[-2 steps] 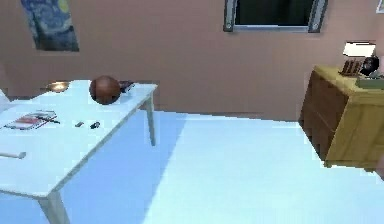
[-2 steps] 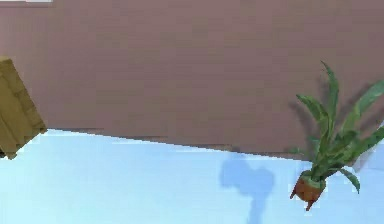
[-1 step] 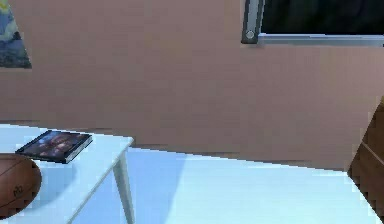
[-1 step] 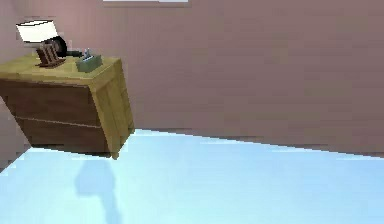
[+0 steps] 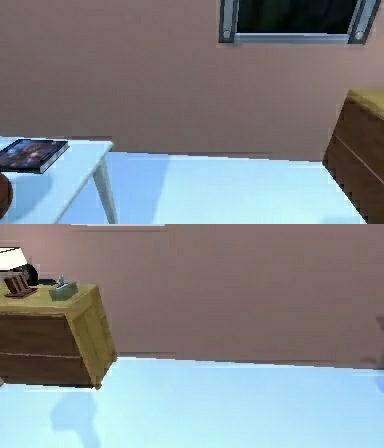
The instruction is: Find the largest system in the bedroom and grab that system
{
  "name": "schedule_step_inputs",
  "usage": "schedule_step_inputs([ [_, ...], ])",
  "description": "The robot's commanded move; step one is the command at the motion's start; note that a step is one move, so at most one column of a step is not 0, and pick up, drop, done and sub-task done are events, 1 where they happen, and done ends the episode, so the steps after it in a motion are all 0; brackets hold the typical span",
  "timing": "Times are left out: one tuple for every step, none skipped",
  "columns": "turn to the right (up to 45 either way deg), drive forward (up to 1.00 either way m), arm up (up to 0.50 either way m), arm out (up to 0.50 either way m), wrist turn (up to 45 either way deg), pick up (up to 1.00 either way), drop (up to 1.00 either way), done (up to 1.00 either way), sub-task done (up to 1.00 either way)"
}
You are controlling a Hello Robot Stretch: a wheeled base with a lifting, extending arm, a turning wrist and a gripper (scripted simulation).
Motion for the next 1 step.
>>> schedule_step_inputs([
  [0.0, 0.30, 0.00, 0.00, 0.0, 0.00, 0.00, 0.00, 0.00],
])
